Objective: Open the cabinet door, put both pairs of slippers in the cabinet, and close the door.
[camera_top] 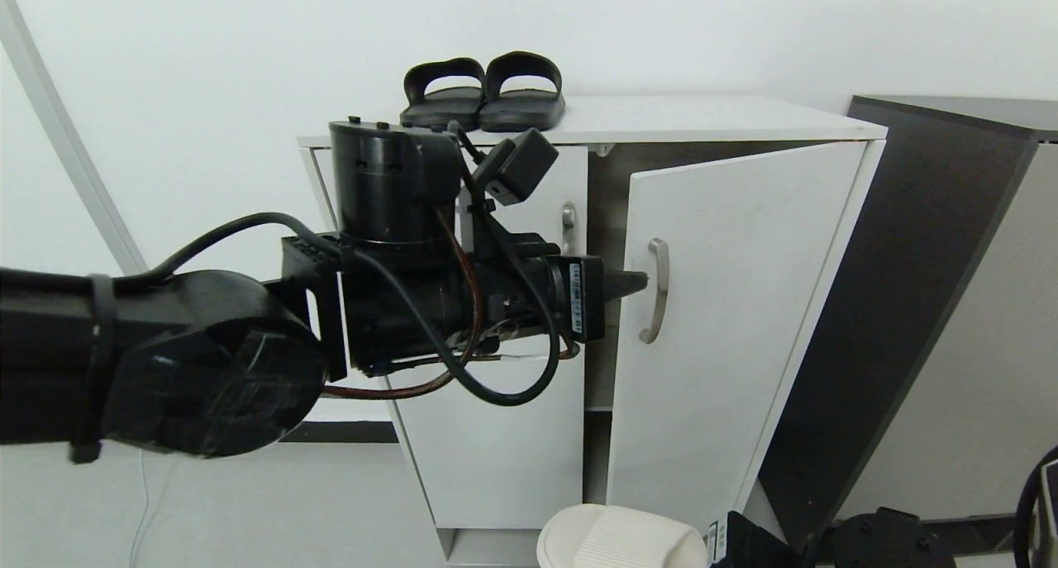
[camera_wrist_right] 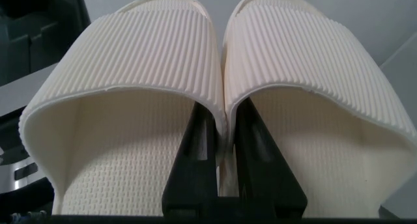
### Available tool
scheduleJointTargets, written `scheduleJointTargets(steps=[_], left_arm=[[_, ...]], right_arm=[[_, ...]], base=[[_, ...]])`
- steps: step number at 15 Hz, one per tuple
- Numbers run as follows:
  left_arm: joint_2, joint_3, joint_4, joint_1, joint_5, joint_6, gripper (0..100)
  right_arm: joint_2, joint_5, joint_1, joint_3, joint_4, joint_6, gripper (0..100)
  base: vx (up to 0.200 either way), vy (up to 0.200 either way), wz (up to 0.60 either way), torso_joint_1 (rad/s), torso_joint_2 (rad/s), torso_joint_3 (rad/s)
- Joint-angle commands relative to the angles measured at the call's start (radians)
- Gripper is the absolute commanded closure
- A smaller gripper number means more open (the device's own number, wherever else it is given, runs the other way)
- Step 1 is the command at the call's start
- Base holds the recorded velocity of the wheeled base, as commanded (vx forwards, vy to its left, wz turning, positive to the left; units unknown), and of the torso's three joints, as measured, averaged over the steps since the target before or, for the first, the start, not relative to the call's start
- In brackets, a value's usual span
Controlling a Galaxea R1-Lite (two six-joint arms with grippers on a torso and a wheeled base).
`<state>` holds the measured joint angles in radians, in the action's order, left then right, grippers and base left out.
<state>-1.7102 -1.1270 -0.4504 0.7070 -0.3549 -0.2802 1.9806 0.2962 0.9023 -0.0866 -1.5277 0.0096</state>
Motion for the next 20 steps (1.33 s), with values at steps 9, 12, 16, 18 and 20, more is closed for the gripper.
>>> scheduleJointTargets(steps=[9, 12, 16, 18, 20], left_arm=[[-0.152, 0.026, -0.306, -0.070, 0.001, -0.114, 100], [-0.201, -0.010, -0.309, -0.069, 0.001, -0.114, 100], [-0.226, -0.037, -0.304, -0.052, 0.014, -0.114, 100], [-0.204, 0.006, -0.315, 0.019, 0.083, -0.108, 100], [-0.155, 0.050, -0.329, 0.108, 0.114, -0.105, 100]], right_arm=[[-0.256, -0.005, 0.026, -0.133, 0.475, 0.001, 100], [-0.233, -0.008, 0.038, -0.136, 0.475, 0.001, 100], [-0.227, -0.008, 0.038, -0.140, 0.475, 0.001, 100], [-0.210, -0.008, 0.038, -0.142, 0.474, 0.001, 100], [-0.207, -0.008, 0.044, -0.142, 0.474, 0.000, 100]], base=[[0.000, 0.000, 0.00, 0.000, 0.00, 0.000], [0.000, 0.000, 0.00, 0.000, 0.00, 0.000], [-0.150, 0.000, 0.00, 0.003, 0.00, -0.001], [-0.200, 0.000, 0.00, 0.002, 0.00, 0.000], [-0.200, 0.000, 0.00, 0.002, 0.00, 0.005]])
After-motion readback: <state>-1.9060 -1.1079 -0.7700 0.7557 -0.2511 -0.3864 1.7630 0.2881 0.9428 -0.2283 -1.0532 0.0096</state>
